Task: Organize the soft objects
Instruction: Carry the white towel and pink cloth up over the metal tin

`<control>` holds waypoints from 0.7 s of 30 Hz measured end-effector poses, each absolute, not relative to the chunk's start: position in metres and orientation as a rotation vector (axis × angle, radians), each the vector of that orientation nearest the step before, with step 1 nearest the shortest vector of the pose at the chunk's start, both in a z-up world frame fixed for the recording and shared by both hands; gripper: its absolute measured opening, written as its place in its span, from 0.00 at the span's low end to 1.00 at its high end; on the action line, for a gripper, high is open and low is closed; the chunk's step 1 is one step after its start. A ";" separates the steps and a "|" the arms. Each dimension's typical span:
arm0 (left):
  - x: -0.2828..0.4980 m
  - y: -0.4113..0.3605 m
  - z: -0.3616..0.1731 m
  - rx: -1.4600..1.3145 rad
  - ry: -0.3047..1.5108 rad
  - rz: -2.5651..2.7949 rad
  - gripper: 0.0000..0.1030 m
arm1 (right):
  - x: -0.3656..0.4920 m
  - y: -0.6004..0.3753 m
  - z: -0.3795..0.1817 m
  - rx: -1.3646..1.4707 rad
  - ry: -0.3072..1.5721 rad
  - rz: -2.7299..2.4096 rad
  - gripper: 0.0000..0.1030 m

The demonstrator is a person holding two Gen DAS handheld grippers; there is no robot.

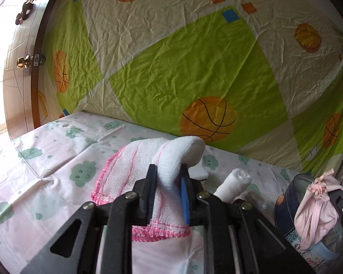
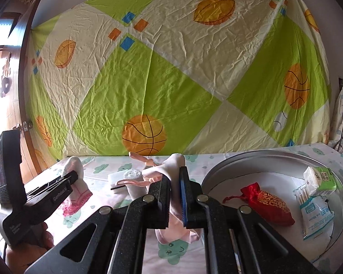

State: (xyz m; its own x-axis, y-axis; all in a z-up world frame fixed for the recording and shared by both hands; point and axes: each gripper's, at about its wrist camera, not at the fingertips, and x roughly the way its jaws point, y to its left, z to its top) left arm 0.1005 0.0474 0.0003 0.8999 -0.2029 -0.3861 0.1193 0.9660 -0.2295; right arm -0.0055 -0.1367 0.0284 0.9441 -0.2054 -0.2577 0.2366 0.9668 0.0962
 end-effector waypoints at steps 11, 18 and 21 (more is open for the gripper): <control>0.065 0.038 0.007 -0.154 0.359 -0.140 0.17 | -0.022 -0.132 0.034 0.069 0.195 -0.278 0.08; 0.051 0.031 0.006 -0.143 0.364 -0.143 0.17 | -0.037 -0.128 0.035 0.015 0.165 -0.311 0.08; 0.045 0.030 0.006 -0.145 0.363 -0.143 0.17 | -0.042 -0.127 0.034 -0.002 0.157 -0.318 0.08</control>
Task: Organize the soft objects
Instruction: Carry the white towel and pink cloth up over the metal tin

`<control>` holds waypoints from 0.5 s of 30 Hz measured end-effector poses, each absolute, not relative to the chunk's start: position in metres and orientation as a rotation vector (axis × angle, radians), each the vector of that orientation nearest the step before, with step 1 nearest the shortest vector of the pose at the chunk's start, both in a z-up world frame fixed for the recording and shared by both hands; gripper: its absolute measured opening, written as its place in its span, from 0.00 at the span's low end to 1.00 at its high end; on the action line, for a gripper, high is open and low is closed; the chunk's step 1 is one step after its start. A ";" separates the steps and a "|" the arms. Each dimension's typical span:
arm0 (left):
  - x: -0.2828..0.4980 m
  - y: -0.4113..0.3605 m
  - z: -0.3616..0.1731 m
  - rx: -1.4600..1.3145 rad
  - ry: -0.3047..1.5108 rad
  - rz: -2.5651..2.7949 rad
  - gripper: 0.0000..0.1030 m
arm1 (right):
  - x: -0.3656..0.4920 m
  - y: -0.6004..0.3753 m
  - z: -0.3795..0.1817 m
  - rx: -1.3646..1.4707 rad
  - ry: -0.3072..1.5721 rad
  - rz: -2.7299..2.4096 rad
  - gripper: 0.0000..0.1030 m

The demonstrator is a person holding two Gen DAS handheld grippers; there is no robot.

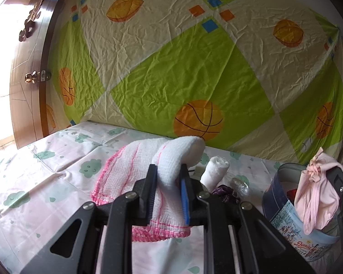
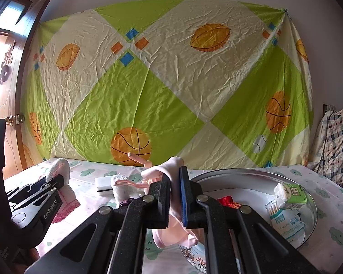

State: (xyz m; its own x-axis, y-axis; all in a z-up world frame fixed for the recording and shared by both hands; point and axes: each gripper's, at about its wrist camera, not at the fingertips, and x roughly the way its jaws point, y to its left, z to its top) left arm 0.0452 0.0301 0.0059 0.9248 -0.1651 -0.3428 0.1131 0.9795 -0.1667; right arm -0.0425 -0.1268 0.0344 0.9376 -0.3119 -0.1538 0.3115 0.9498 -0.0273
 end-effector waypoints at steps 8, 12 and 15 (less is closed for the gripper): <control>0.033 0.023 0.006 -0.139 0.377 -0.160 0.17 | -0.055 -0.126 0.034 -0.038 0.141 -0.340 0.08; 0.027 0.017 0.006 -0.141 0.387 -0.178 0.17 | -0.062 -0.131 0.033 -0.036 0.137 -0.354 0.08; 0.021 0.011 0.006 -0.139 0.391 -0.192 0.17 | -0.069 -0.136 0.034 -0.029 0.129 -0.370 0.08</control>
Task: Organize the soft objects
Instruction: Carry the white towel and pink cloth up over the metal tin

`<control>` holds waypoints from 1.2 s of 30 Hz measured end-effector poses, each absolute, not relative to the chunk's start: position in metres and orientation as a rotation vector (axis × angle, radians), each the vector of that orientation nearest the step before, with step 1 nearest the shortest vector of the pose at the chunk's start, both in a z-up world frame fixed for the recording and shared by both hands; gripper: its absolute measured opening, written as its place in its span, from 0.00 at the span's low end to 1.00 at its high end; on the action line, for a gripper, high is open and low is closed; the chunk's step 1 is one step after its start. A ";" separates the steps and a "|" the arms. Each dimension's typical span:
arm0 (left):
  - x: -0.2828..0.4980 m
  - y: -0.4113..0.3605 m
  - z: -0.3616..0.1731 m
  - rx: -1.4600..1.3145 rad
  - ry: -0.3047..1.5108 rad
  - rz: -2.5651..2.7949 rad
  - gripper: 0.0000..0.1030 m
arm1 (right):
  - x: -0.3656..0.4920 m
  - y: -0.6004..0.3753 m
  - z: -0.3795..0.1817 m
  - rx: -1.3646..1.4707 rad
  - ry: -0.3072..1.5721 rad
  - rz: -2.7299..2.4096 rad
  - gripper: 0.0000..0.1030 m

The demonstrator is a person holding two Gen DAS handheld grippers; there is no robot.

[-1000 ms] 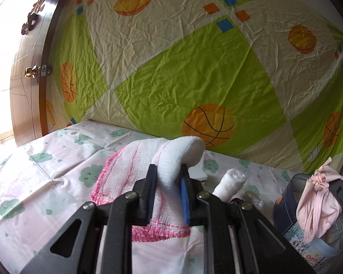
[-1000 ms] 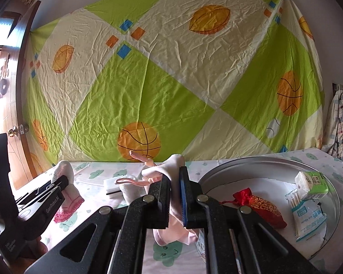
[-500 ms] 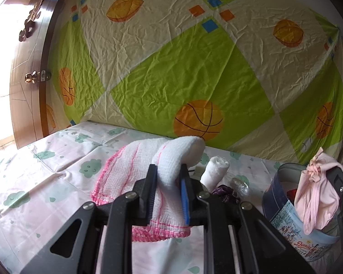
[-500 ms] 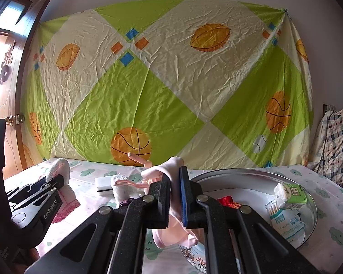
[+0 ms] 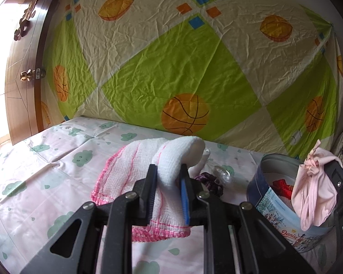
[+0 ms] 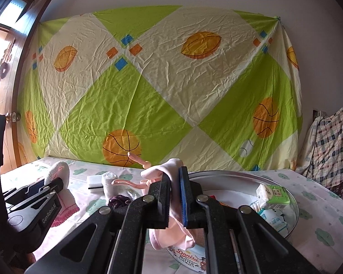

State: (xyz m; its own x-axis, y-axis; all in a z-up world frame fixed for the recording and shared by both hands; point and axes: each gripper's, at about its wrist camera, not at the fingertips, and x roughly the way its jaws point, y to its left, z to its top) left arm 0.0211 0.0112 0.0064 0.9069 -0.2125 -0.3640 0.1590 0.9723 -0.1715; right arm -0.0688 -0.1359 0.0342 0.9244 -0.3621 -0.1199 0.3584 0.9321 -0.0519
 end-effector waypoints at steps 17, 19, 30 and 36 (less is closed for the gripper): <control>-0.014 -0.027 0.037 -0.110 0.328 -0.286 0.17 | -0.108 -0.175 0.040 -0.014 0.081 -0.458 0.08; -0.018 -0.032 0.039 -0.106 0.321 -0.297 0.17 | -0.112 -0.181 0.042 -0.011 0.076 -0.470 0.08; -0.035 -0.062 0.050 -0.087 0.306 -0.364 0.17 | -0.138 -0.217 0.050 -0.002 0.058 -0.531 0.08; -0.041 -0.083 0.054 -0.068 0.304 -0.403 0.17 | -0.148 -0.239 0.056 0.003 0.049 -0.571 0.08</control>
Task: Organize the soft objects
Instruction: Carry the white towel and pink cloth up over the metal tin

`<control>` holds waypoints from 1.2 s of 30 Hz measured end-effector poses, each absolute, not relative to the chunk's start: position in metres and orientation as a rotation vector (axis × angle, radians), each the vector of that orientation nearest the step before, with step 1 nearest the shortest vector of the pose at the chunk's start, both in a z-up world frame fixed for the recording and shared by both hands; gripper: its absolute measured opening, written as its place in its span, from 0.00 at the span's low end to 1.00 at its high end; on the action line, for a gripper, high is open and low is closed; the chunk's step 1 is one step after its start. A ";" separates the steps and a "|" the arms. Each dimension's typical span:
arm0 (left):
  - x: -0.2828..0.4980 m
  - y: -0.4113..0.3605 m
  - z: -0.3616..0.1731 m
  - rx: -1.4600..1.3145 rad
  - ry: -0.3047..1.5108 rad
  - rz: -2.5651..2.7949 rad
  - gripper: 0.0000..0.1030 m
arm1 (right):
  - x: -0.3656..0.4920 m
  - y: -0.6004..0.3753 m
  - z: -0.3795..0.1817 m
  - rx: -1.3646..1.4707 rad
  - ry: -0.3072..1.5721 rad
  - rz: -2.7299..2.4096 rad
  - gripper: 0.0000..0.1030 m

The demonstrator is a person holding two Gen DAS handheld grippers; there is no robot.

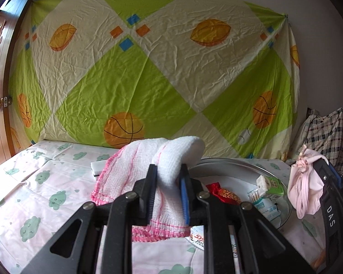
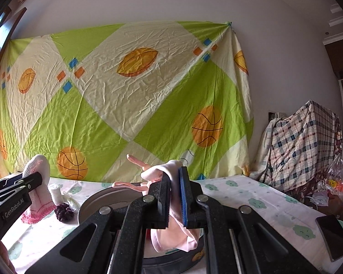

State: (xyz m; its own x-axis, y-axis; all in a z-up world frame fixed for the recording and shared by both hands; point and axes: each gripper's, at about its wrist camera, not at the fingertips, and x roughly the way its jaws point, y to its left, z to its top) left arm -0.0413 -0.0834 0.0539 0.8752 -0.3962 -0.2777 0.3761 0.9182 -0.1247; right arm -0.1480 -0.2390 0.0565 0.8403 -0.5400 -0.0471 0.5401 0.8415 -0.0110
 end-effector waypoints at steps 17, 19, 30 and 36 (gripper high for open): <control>-0.043 -0.136 0.066 -0.036 0.304 -0.471 0.17 | -0.150 -0.285 0.069 0.011 0.053 -0.626 0.08; -0.040 -0.140 0.066 -0.040 0.311 -0.479 0.17 | -0.148 -0.289 0.072 0.012 0.053 -0.630 0.08; -0.028 -0.168 0.071 -0.043 0.326 -0.507 0.17 | -0.131 -0.310 0.081 0.010 0.057 -0.643 0.08; -0.019 -0.181 0.072 -0.045 0.342 -0.514 0.17 | -0.119 -0.319 0.083 0.022 0.071 -0.644 0.08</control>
State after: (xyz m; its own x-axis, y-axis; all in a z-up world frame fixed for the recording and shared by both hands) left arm -0.0187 -0.1807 0.0719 0.8156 -0.4890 -0.3094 0.4739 0.8712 -0.1277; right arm -0.1190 -0.3191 0.0829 0.7973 -0.5991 -0.0732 0.6007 0.7995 -0.0013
